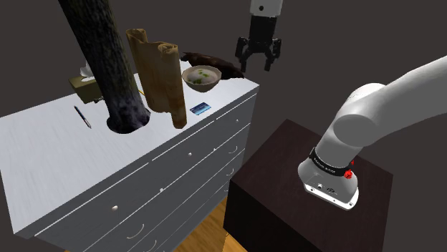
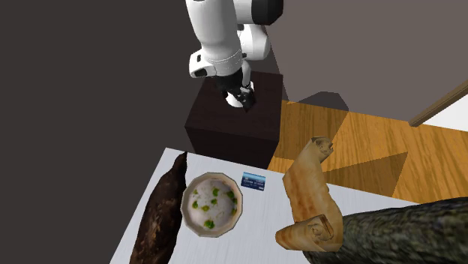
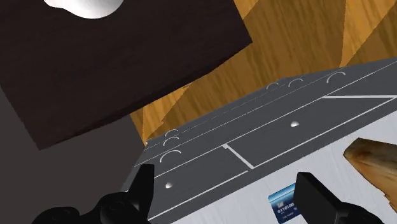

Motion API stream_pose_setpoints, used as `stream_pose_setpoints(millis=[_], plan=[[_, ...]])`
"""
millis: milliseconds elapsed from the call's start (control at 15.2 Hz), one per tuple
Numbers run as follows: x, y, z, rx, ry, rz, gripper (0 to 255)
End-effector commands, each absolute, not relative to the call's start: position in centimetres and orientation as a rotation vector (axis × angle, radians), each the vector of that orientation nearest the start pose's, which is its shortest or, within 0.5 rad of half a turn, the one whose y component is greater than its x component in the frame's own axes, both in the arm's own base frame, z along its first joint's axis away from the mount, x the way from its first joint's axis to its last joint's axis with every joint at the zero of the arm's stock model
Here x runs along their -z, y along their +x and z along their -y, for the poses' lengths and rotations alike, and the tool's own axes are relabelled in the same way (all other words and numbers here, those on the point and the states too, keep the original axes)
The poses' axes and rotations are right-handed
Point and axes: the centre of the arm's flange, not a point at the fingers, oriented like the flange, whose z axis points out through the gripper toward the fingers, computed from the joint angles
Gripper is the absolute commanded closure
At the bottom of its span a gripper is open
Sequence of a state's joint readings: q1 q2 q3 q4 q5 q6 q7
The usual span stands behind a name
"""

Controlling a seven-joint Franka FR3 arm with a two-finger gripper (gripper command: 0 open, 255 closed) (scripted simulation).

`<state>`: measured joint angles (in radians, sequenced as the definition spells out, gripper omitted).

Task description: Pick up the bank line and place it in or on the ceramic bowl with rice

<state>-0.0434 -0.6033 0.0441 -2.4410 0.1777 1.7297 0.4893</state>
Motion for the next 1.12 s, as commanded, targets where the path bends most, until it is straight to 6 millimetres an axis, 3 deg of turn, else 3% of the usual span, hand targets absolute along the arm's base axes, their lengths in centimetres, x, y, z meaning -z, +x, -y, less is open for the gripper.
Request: stream_pose_setpoints(millis=[0, 528, 1056], plan=[[-48.3, 37.4, -2.9, -0.255, -2.822, -0.948, 0], [-41.3, 43.9, -5.3, -0.406, -2.436, -1.443, 0], [-33.8, 50.4, -6.0, -0.529, -1.966, -1.841, 0]])
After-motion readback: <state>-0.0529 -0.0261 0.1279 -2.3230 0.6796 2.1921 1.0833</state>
